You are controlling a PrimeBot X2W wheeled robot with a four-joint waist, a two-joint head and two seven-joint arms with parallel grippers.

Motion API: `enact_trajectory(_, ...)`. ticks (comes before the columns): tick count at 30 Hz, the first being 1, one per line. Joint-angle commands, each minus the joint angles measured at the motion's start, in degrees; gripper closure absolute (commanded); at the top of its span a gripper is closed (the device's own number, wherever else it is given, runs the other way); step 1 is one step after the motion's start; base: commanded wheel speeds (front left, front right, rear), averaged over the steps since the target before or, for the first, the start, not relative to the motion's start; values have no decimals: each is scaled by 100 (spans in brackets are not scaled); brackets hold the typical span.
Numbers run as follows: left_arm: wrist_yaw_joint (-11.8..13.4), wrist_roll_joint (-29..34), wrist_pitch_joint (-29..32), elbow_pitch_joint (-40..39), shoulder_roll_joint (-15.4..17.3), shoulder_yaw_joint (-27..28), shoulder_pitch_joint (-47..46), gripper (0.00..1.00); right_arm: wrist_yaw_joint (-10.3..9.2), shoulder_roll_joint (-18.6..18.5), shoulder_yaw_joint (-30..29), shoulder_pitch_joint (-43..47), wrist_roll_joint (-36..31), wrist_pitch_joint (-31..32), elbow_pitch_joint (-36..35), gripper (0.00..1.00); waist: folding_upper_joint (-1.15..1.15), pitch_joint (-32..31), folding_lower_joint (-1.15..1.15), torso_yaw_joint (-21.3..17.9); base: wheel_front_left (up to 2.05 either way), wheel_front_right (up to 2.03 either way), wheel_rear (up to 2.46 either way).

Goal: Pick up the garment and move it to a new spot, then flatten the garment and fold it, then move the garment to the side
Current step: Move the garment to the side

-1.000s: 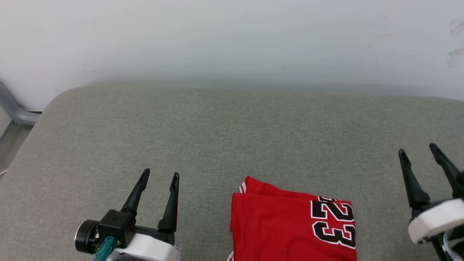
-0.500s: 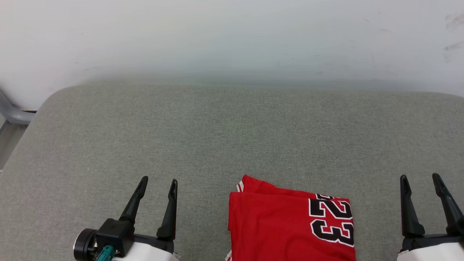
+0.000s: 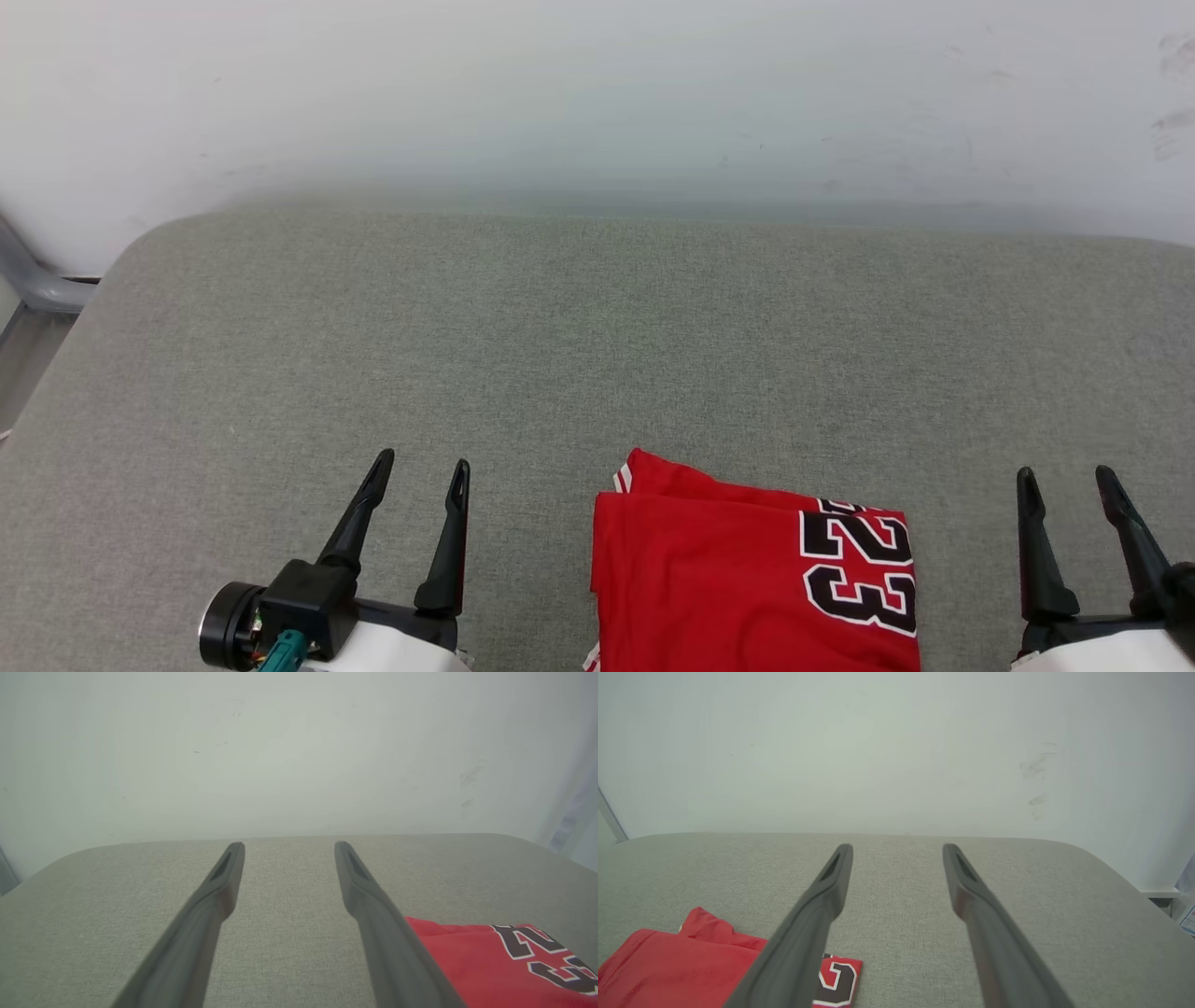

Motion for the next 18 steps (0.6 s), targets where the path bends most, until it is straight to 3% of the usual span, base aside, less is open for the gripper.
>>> enact_trajectory(1, -7, 25, -12, -23, -7, -8, -65, 0, -5, -38, 48, -36, 66, 69, 44, 0, 0, 11, 0, 3, 0, 0, 0)
enact_trajectory(6, -7, 66, -12, 3, -6, -52, -90, 0, -5, -286, 321, -1, 425, 846, 131, 0, 0, 64, 0, 28, 0, 0, 0)
enact_trajectory(13, -8, 22, -12, 73, -1, -85, -82, 0, -5, -603, 576, 58, 1084, 3205, -358, 0, 0, 112, 0, 77, 0, 0, 0)
enact_trajectory(18, -8, 37, -12, 50, 4, -146, -154, 0, -4, -503, 438, 217, 999, 5123, -896, 0, 0, 180, 0, 147, 0, 0, 0)
